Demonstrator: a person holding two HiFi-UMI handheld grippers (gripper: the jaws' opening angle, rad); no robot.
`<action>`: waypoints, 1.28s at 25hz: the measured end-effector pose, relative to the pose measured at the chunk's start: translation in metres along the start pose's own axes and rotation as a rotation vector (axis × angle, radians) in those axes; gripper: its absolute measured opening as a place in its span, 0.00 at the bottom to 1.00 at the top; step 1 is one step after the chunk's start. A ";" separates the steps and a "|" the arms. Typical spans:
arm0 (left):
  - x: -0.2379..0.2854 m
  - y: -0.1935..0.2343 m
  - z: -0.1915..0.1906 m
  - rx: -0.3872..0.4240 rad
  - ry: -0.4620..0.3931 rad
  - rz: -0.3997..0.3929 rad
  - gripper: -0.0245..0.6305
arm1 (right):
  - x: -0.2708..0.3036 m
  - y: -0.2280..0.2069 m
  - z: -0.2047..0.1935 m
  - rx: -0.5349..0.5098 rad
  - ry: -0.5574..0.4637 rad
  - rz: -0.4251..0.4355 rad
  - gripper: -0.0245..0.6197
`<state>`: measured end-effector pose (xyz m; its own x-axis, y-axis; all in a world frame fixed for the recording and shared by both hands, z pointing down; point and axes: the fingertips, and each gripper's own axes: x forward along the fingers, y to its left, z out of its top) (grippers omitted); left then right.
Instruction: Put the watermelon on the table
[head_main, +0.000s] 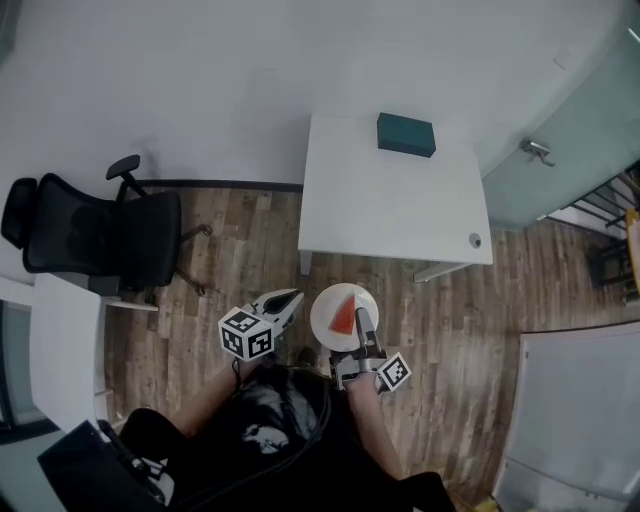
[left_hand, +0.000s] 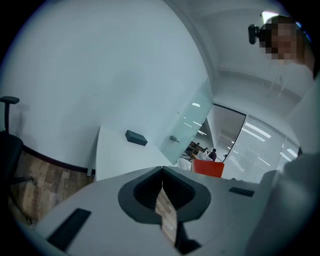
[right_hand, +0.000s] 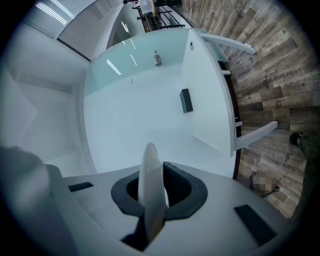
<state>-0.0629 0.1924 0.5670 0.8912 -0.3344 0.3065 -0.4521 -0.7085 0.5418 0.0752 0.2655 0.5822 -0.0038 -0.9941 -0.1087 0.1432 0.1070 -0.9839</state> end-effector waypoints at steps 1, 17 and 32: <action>0.010 0.005 0.006 0.000 0.003 -0.011 0.05 | 0.010 -0.001 0.002 -0.004 0.004 -0.007 0.08; 0.111 0.172 0.105 0.100 0.081 -0.012 0.05 | 0.247 -0.049 0.045 -0.214 0.076 -0.071 0.08; 0.228 0.269 0.098 -0.033 0.135 0.281 0.05 | 0.372 -0.258 0.144 -0.204 0.202 -0.463 0.08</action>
<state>0.0225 -0.1355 0.7059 0.7192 -0.4274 0.5479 -0.6832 -0.5788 0.4453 0.1798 -0.1347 0.8157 -0.2134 -0.9170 0.3371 -0.1132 -0.3195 -0.9408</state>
